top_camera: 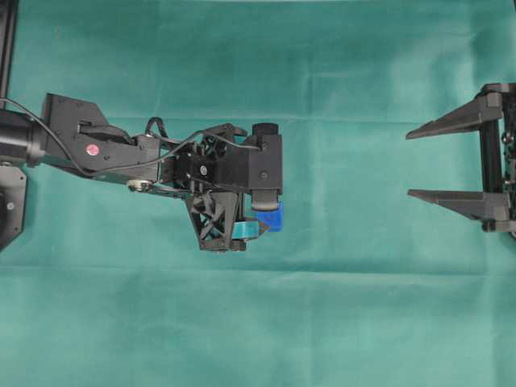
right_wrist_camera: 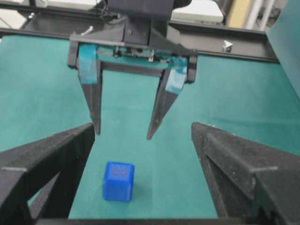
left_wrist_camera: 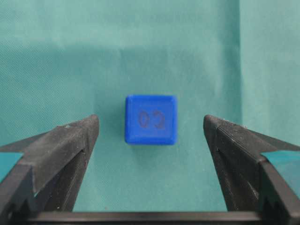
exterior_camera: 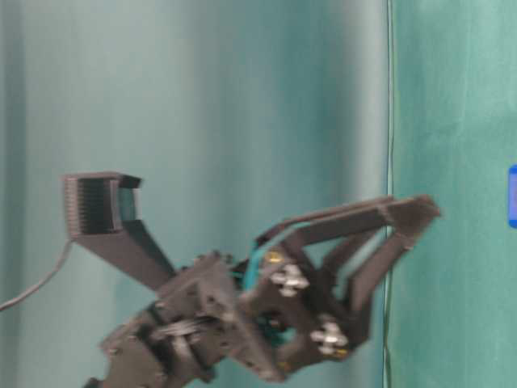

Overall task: Handover the blue block to the right arm after grasping it with the left arm, then place it in the designated position.
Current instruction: 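Lower the left gripper around the blue cube and close it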

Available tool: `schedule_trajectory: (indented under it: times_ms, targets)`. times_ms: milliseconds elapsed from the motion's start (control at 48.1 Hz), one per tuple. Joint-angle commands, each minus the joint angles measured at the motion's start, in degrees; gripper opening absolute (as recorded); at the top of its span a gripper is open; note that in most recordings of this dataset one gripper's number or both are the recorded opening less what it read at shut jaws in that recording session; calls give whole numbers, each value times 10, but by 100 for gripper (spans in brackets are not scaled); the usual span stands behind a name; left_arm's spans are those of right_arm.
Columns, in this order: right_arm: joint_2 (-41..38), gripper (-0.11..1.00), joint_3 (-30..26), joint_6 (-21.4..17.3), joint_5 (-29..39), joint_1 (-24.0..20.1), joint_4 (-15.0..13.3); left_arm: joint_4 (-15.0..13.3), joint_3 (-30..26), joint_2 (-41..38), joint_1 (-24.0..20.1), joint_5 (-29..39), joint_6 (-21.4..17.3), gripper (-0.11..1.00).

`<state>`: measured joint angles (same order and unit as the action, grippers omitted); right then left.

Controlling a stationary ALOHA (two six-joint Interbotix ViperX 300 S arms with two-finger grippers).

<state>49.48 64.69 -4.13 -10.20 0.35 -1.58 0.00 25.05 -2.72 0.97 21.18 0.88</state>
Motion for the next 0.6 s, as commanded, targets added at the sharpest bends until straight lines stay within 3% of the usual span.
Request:
schedule_trajectory:
  times_ms: [0,583]
  targets:
    - [-4,94,-11,0,-3,1,0,0,-2,-3,3,-18,0,100]
    - [-11,94,-11,0,-3,11,-1,0,11,-55,3,-71,4,100]
